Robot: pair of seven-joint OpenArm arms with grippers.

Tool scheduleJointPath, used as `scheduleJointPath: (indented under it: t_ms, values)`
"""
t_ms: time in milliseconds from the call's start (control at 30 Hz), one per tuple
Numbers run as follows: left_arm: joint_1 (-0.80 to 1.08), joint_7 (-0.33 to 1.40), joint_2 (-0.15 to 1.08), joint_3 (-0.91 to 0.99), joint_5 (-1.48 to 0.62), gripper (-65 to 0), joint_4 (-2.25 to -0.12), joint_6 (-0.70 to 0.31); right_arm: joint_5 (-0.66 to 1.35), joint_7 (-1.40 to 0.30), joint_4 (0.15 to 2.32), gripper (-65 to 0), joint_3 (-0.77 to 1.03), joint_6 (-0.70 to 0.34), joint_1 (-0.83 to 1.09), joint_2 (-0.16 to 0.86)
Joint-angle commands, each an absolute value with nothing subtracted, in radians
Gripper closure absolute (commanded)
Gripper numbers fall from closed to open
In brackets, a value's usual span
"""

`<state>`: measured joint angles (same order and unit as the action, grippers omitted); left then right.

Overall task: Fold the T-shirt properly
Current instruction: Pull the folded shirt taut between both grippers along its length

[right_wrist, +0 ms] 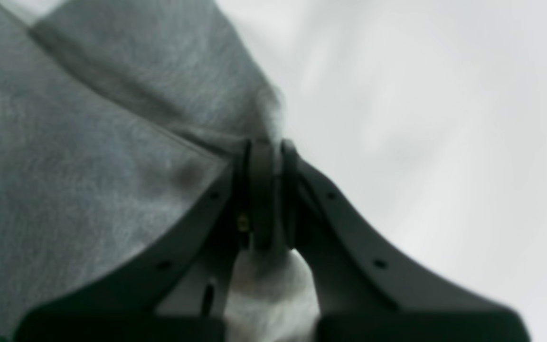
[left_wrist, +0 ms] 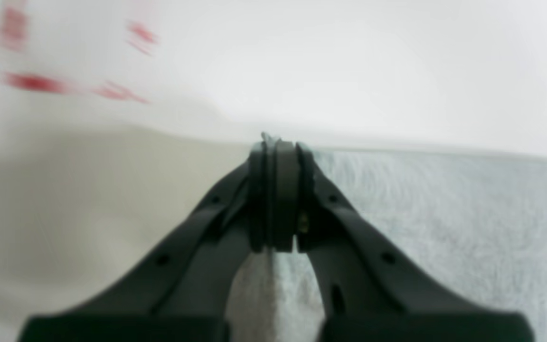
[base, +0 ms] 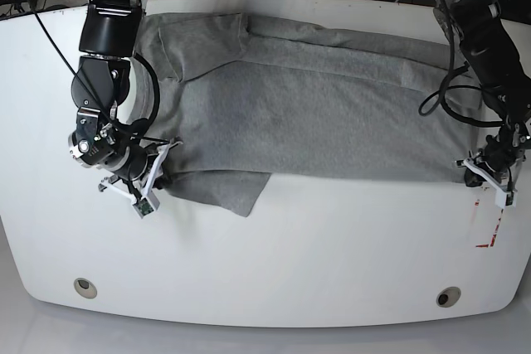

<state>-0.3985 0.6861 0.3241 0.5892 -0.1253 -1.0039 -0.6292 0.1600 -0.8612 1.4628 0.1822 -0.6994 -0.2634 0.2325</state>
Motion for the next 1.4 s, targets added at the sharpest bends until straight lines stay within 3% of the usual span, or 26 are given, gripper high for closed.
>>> scheduleJointPath:
  t_ms: [0, 233, 733, 1300, 1367]
  values:
    - [-0.421, 0.691, 0.34, 0.59, -0.137, 0.0, -1.069, -0.657, 0.171, -0.852, 1.527, 0.0, 0.185, -0.698, -0.285, 0.243]
    - [-0.417, 0.763, 0.34, 0.593, -0.137, 0.0, -1.167, -0.698, 0.179, -0.989, 1.669, 0.0, 0.202, -0.698, -0.266, 0.243]
    - [-0.188, 0.799, 0.34, 0.595, -0.137, 0.0, -1.429, -0.698, 0.188, -1.122, 1.969, 0.0, 0.283, -0.698, -0.031, 0.217]
    - [-0.007, 0.799, 0.344, 0.645, -0.136, 0.0, -1.446, -0.698, 0.608, -1.222, 1.968, 0.0, 0.536, -0.698, 0.242, 0.179]
    - [0.012, 0.799, 0.344, 0.616, -0.136, -2.1, -1.446, -0.698, 0.607, -1.221, 1.962, -4.6, 0.536, -0.698, 0.26, 0.176]
